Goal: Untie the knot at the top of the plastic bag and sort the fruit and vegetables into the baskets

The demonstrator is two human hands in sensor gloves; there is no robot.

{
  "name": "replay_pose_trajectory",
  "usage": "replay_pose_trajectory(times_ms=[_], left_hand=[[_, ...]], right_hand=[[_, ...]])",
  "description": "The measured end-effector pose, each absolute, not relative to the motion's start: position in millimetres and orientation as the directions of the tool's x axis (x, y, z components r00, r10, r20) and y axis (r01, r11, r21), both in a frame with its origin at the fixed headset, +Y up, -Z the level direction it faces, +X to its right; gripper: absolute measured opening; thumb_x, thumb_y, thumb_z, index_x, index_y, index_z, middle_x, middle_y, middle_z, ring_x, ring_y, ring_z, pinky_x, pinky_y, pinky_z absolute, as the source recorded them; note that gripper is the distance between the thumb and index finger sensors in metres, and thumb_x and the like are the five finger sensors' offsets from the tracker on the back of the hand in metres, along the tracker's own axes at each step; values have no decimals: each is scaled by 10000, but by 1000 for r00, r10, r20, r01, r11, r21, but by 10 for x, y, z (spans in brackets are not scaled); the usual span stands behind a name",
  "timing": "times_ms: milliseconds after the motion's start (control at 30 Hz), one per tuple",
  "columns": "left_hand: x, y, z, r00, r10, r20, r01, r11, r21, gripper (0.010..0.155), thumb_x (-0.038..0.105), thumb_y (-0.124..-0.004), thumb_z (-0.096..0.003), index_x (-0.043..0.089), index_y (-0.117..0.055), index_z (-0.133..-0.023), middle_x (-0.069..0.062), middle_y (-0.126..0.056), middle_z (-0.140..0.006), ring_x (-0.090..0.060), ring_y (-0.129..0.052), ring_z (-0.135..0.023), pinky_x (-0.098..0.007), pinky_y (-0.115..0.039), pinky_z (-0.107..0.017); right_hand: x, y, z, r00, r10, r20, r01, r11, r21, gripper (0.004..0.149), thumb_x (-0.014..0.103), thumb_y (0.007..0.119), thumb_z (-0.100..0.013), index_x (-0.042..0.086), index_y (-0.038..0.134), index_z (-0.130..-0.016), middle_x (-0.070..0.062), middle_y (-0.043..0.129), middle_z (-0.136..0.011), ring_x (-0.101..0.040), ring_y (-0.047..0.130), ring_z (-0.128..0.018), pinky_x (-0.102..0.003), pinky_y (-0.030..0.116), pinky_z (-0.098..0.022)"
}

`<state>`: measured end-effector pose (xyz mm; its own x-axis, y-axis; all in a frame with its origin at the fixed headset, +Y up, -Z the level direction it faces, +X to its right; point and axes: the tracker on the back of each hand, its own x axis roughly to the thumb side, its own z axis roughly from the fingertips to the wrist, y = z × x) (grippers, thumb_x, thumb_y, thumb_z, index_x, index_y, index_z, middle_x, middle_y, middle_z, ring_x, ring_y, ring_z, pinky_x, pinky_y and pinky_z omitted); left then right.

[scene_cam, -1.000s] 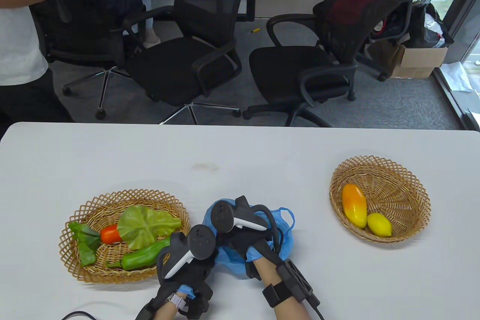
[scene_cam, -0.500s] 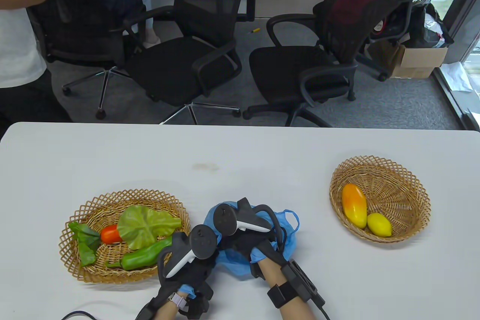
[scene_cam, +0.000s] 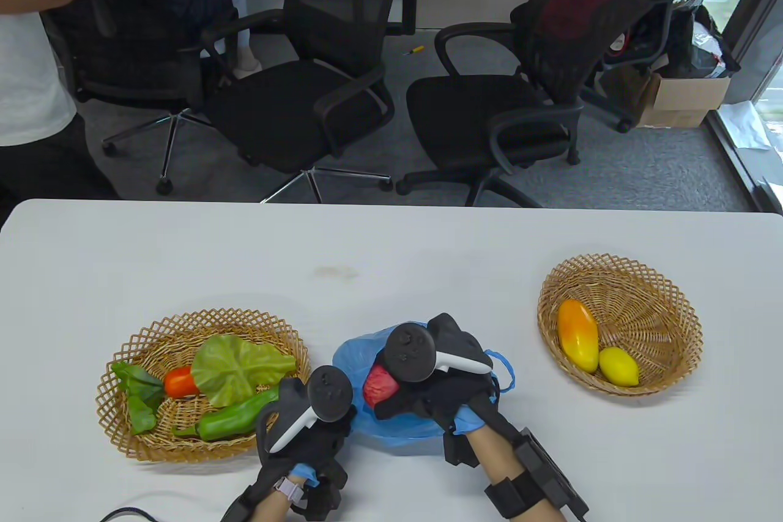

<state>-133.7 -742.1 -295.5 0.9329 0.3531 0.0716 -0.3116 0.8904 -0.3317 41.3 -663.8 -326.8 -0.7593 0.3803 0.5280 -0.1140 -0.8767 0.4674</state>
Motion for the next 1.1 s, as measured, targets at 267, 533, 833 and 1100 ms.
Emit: replay_pose_trajectory(times_ms=[267, 533, 833, 1100], left_hand=[[-1340, -7418, -2958, 932, 355, 69, -314, 889, -335, 561, 284, -708, -574, 35, -607, -1067, -40, -865, -849, -77, -971, -593, -371, -870, -539], [-1348, -7417, -2958, 931, 360, 67, -318, 886, -337, 562, 286, -709, -574, 36, -608, -1067, -40, -866, -850, -78, -971, -595, -371, -870, -538], [-1343, -7416, -2962, 932, 357, 67, -315, 886, -341, 562, 287, -709, -574, 37, -608, -1068, -39, -865, -851, -78, -971, -596, -373, -869, -540], [-1343, -7417, -2961, 931, 358, 68, -316, 887, -338, 563, 286, -709, -574, 37, -605, -1069, -40, -865, -851, -80, -971, -598, -375, -868, -541]], right_hand=[[753, -6320, -3110, -695, 499, 518, -217, -832, 510, 916, 438, 806, -488, 86, 249, -1125, -288, 332, -1152, -631, 653, -864, -615, 680, -629], [1503, -5810, -3062, -682, 589, 433, -486, -808, 333, 913, 436, 800, -493, 83, 246, -1127, -290, 325, -1154, -634, 641, -871, -618, 673, -631], [2691, -5821, -3057, -770, 627, 119, -632, -775, -12, 909, 426, 791, -504, 72, 233, -1129, -304, 309, -1151, -641, 620, -876, -621, 661, -633], [3242, -6366, -3074, -792, 590, -154, -574, -807, -139, 886, 399, 796, -504, 77, 253, -1126, -340, 291, -1132, -651, 585, -885, -629, 645, -640]])
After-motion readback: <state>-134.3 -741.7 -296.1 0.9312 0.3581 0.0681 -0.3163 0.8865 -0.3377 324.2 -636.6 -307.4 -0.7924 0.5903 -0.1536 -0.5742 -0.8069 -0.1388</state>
